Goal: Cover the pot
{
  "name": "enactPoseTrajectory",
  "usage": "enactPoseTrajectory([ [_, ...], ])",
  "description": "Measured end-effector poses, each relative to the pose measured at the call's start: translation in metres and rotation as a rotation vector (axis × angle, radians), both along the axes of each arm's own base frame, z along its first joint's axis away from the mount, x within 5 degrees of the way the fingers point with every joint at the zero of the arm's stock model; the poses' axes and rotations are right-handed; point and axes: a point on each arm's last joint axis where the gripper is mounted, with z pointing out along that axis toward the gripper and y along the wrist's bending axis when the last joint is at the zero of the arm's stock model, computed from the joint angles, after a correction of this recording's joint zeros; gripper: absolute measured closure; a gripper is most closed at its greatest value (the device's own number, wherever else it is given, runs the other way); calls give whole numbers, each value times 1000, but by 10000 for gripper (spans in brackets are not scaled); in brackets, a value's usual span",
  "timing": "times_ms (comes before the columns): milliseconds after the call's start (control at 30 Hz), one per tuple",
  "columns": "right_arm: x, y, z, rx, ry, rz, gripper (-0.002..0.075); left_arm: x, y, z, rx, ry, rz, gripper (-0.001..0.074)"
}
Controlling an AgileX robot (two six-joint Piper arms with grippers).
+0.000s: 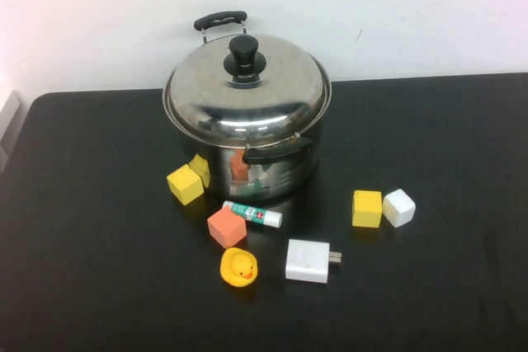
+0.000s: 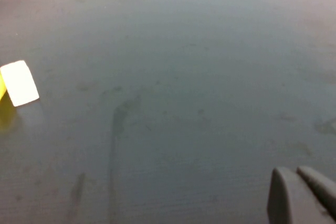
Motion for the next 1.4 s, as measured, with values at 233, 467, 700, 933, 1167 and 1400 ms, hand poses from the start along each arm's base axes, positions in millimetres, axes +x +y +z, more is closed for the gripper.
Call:
enactPoseTrajectory([
  [233,0,0,0,0,0,0,728,0,0,0,27,-3,-7,736],
  [467,0,0,0,0,0,0,728,0,0,0,66,-7,-17,736],
  [700,0,0,0,0,0,0,728,0,0,0,55,-5,-14,736],
  [933,0,0,0,0,0,0,728,0,0,0,55,-5,-14,736],
  [1167,0,0,0,0,0,0,728,0,0,0,53,-5,-14,736],
  [1400,0,0,0,0,0,0,728,0,0,0,53,-5,-14,736],
])
